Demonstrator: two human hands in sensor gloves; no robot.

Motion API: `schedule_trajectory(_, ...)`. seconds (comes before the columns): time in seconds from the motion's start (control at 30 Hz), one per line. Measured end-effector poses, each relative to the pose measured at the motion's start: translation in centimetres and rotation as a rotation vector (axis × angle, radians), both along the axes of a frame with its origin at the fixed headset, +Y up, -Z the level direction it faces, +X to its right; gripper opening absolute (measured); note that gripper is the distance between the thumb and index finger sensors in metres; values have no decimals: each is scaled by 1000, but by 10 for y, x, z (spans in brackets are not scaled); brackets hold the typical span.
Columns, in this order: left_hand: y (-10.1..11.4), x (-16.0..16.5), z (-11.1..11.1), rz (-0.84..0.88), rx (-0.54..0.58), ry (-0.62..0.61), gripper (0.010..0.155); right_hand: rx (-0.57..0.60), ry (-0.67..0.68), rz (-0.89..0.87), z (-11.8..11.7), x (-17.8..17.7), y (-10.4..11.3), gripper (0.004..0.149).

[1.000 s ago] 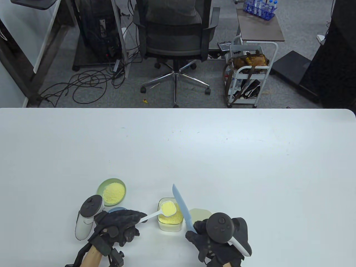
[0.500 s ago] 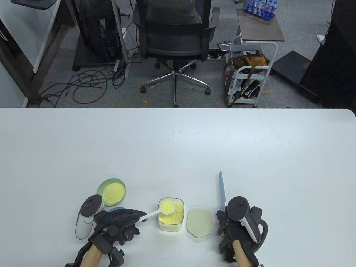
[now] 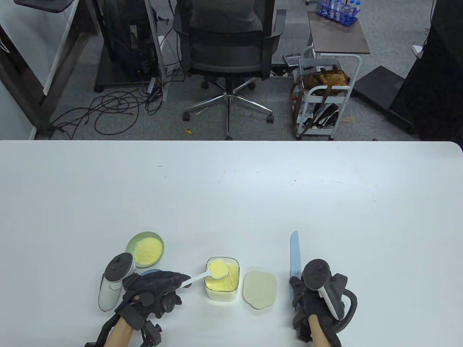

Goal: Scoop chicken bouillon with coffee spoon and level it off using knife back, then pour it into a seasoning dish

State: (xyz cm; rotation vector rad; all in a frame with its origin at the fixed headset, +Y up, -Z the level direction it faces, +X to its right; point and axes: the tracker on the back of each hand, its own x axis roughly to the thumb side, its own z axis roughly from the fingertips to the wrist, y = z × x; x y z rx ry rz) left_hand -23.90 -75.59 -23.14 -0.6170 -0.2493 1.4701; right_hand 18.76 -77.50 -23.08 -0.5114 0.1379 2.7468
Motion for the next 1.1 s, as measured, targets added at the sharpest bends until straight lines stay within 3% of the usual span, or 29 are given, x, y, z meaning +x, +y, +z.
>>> schedule_trajectory(0.07,0,0,0,0,1,-4,47,70,-3,27,6,-1,5,57)
schedule_trajectory(0.13,0,0,0,0,3,-5,47,214,-3,44,15,-4,14,61)
schedule_trajectory(0.27,-1,0,0,-8,4,-7,47,319,35,13,21,-12,23,73)
schedule_trajectory(0.4,0,0,0,-11,7,-2,47,242,104,-11,18,-18,17,82)
schedule_trajectory(0.63,2,-11,-3,21,13,31,48,211,122,-138,15,-18,6,83)
schedule_trajectory(0.87,20,-62,5,-28,58,169,49,235,122,-162,16,-15,6,82)
schedule_trajectory(1.1,29,-109,29,-92,72,237,49,247,114,-171,19,-12,7,81)
